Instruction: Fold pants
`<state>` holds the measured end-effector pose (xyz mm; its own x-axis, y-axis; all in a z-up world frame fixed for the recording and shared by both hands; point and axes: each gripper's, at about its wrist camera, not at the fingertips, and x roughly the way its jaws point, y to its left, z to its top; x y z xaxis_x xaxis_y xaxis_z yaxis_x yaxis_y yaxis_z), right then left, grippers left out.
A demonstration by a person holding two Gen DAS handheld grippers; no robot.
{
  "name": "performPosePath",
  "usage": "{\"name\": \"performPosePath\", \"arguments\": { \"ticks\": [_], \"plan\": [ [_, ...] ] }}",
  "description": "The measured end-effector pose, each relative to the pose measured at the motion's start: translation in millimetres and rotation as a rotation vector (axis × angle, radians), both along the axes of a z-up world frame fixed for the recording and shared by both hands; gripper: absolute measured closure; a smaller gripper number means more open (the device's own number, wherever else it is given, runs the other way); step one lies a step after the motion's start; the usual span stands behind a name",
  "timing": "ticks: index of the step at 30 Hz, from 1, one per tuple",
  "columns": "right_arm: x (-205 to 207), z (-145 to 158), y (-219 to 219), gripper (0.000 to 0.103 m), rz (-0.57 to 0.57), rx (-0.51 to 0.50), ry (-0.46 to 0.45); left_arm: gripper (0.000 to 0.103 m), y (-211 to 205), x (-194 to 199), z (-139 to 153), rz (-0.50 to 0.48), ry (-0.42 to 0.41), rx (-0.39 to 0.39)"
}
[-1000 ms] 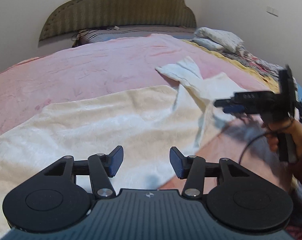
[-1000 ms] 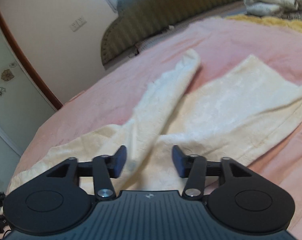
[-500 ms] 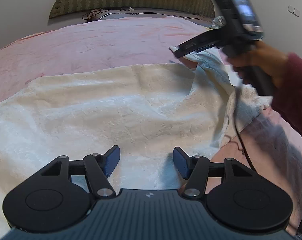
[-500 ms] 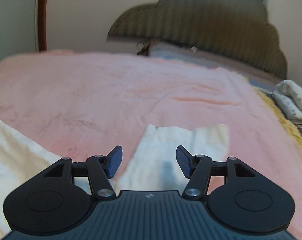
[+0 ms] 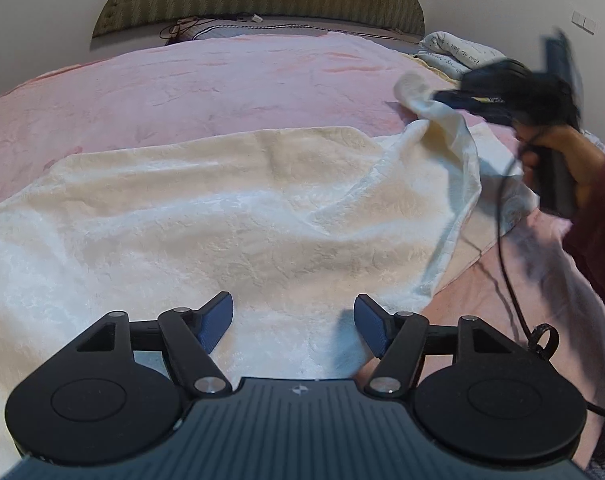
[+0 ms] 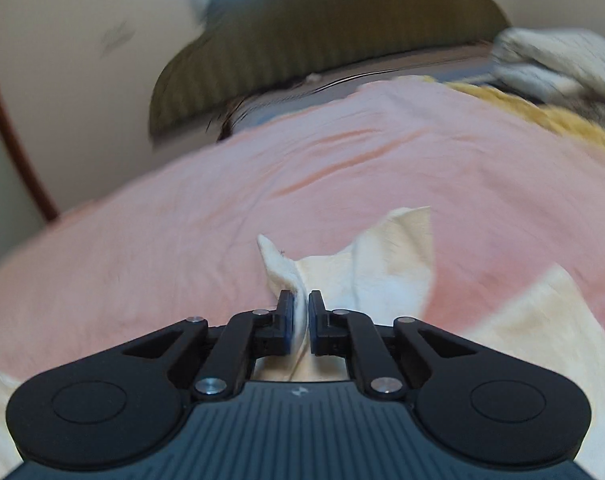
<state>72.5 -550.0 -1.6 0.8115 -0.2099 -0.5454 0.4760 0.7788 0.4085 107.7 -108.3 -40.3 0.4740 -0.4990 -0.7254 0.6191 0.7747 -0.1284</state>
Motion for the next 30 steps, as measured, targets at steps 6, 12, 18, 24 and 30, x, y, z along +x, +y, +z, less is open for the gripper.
{"name": "performPosePath", "arguments": {
  "ticks": [6,12,18,24,30],
  "plan": [
    [-97.8,-14.2,-39.4,0.095,-0.109,0.215,-0.075,0.034,-14.8,-3.3,6.7,-0.02,0.012,-0.017],
    [-73.8,2.6,-37.0,0.046,-0.056,0.148,-0.072,0.034,-37.0,-17.0,10.7,-0.078,-0.012,0.011],
    [-39.9,-18.6,-53.1,0.038,-0.015,0.447,-0.17,0.033,-38.6,-20.6,9.6,-0.076,-0.031,0.04],
    [-31.8,-39.2,-56.4,0.038,-0.017,0.578,-0.212,0.033,-38.6,-15.3,6.6,-0.067,-0.012,0.041],
    [5.5,-55.2,-86.8,0.062,-0.098,0.61,-0.225,0.033,-37.6,-16.8,9.3,-0.065,-0.023,0.045]
  ]
}}
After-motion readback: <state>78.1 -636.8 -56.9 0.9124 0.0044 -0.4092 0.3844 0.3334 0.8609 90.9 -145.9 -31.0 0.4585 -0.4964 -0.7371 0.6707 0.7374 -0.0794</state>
